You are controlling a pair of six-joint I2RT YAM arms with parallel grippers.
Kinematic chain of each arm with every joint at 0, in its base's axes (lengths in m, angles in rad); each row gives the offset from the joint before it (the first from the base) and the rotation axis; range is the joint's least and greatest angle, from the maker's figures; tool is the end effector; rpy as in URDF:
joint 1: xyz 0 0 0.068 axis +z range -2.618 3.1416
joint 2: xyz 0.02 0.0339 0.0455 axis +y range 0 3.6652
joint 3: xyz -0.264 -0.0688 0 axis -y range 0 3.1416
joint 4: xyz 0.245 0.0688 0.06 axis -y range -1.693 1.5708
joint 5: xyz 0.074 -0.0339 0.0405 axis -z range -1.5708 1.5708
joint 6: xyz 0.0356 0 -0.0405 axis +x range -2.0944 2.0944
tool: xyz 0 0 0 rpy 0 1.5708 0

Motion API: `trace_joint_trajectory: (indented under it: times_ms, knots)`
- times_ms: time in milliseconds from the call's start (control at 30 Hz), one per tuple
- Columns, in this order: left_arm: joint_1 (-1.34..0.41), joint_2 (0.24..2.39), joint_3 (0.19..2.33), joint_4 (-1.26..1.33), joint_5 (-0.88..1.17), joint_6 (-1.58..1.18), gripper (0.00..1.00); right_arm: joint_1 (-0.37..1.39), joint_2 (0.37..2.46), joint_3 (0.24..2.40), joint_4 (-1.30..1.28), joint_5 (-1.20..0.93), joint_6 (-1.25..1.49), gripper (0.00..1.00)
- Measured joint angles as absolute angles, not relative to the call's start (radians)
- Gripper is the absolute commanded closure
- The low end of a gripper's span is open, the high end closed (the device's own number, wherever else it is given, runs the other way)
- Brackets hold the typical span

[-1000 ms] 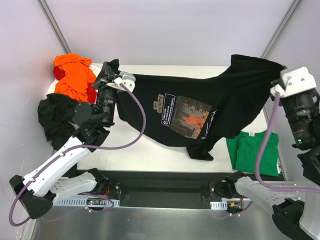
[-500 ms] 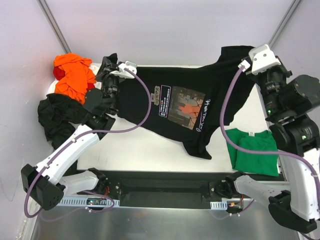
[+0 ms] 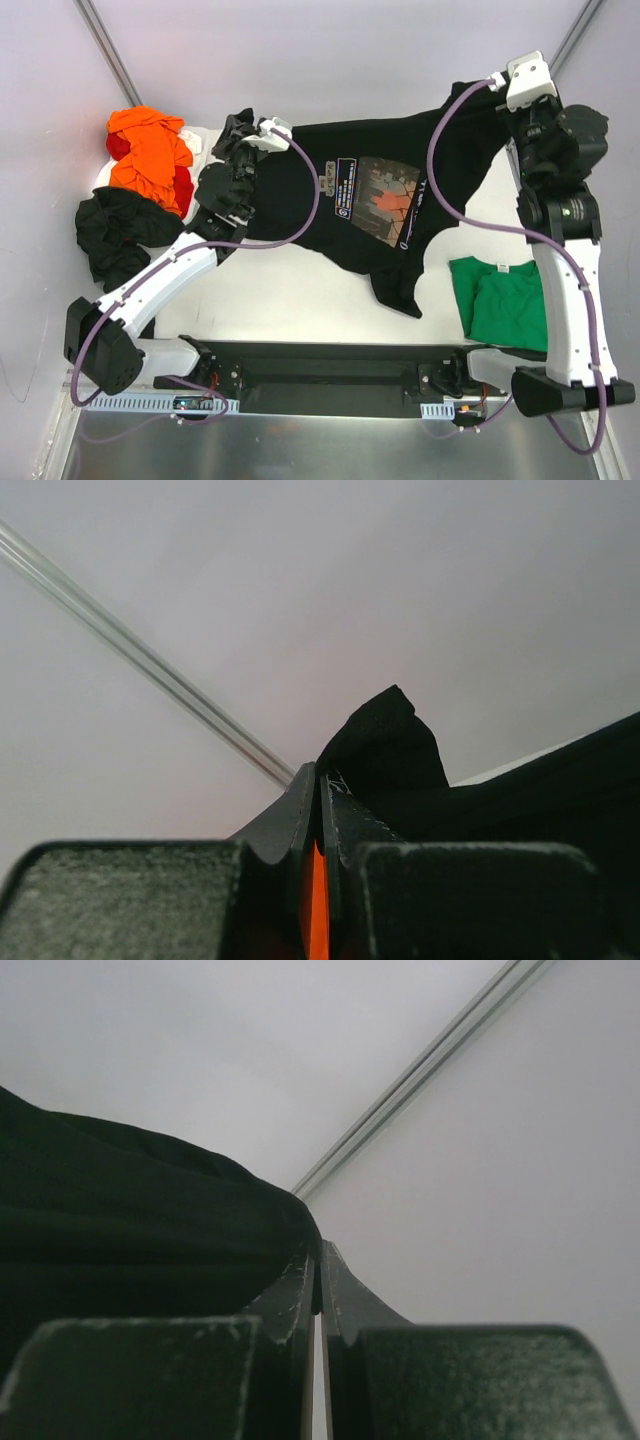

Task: Fold and stack the t-shirts
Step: Flatten out the tshirt

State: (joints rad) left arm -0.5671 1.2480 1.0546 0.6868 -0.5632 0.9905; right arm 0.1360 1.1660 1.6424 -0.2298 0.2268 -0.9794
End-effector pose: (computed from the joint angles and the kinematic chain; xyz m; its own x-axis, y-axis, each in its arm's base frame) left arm 0.2463 -0.1343 0.4250 0.2672 0.6682 -0.6944 -0.3025 0.7423 0.5979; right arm 0.2108 0.0208 0.5484 0.0652 -0.8075 -0.5862 0.2476 0.5822 -0.7744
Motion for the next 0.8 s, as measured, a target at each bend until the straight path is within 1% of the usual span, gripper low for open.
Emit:
trace_joint_trajectory:
  times_ms: [233,400,633,800]
  knots:
    - [-0.551,1.348,1.07,0.729,-0.586,0.983,1.0,0.074,1.29,1.639,-0.191,0.194,-0.899,1.0]
    - [-0.548,1.428,1.108,0.75,-0.607,0.983,1.0,0.061,1.349,1.641,-0.16,0.193,-0.871,0.99]
    - [-0.521,1.569,1.215,0.818,-0.649,0.991,1.0,0.054,1.439,1.687,-0.133,0.192,-0.853,0.99]
    - [-0.515,1.634,1.232,0.858,-0.668,1.021,1.0,0.054,1.472,1.691,-0.121,0.192,-0.849,0.99]
